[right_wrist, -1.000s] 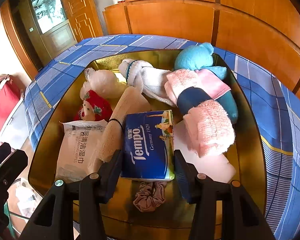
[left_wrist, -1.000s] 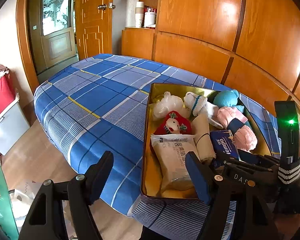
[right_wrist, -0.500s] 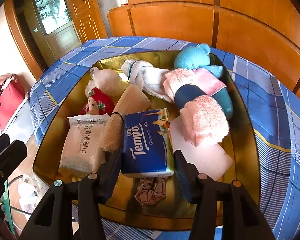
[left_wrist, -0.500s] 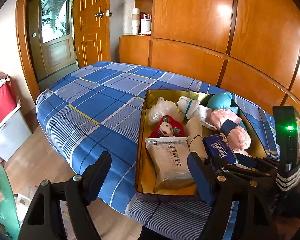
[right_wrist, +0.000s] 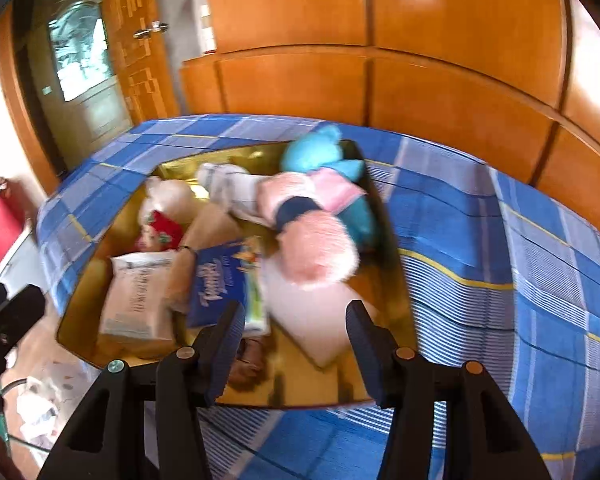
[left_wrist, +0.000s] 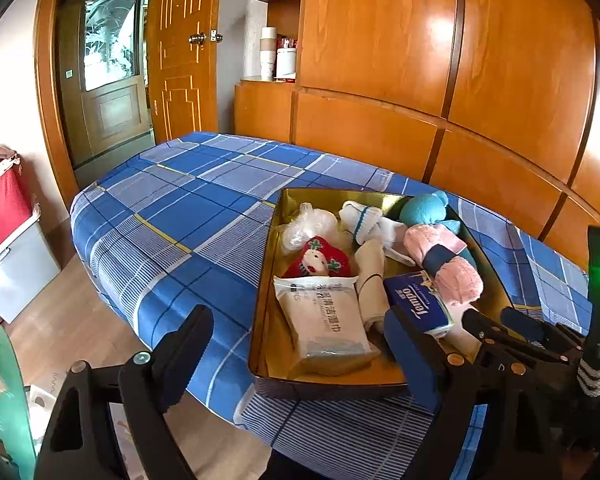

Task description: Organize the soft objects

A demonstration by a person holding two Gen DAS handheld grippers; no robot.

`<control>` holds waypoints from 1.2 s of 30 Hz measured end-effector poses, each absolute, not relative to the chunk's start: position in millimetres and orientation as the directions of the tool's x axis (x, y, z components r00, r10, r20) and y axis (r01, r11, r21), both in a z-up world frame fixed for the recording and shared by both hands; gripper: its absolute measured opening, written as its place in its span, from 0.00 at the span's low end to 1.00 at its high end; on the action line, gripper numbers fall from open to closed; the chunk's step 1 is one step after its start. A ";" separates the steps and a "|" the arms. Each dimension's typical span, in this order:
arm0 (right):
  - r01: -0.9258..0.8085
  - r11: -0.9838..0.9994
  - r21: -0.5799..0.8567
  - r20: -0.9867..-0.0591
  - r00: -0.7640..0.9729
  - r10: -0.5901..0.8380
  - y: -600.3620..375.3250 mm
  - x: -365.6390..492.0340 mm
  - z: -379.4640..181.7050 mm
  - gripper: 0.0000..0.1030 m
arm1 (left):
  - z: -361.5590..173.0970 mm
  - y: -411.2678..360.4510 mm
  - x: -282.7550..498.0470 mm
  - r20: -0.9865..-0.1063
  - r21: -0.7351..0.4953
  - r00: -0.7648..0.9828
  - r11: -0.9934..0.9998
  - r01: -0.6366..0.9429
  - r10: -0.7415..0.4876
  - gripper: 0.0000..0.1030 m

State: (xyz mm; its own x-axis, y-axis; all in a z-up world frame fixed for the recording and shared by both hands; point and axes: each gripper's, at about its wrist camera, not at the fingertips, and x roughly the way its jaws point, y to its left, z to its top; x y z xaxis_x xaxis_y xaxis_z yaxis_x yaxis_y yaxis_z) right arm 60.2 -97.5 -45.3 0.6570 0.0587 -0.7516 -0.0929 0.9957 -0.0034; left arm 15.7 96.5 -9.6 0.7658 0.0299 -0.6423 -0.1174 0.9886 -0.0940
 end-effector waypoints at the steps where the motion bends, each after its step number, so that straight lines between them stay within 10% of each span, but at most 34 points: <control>1: -0.082 0.997 -0.009 -0.752 0.657 0.048 -100.7 58.7 -46.0 0.52 | -10.1 96.0 15.4 -0.644 -0.099 0.765 0.988 -0.116 0.025 0.88; 36: -0.044 0.999 0.004 -0.656 0.754 0.035 -120.8 24.8 -30.1 0.52 | -7.2 83.0 6.2 -0.633 -0.054 0.770 0.987 -0.152 0.084 1.00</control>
State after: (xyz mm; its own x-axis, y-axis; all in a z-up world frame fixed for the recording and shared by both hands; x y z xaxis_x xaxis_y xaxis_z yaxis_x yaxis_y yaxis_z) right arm 24.8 -120.8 -30.1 0.7539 0.0355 -0.6560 -0.0437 0.9990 0.0038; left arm 6.2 83.0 -7.2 0.7696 0.0840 -0.6329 -0.1519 0.9869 -0.0536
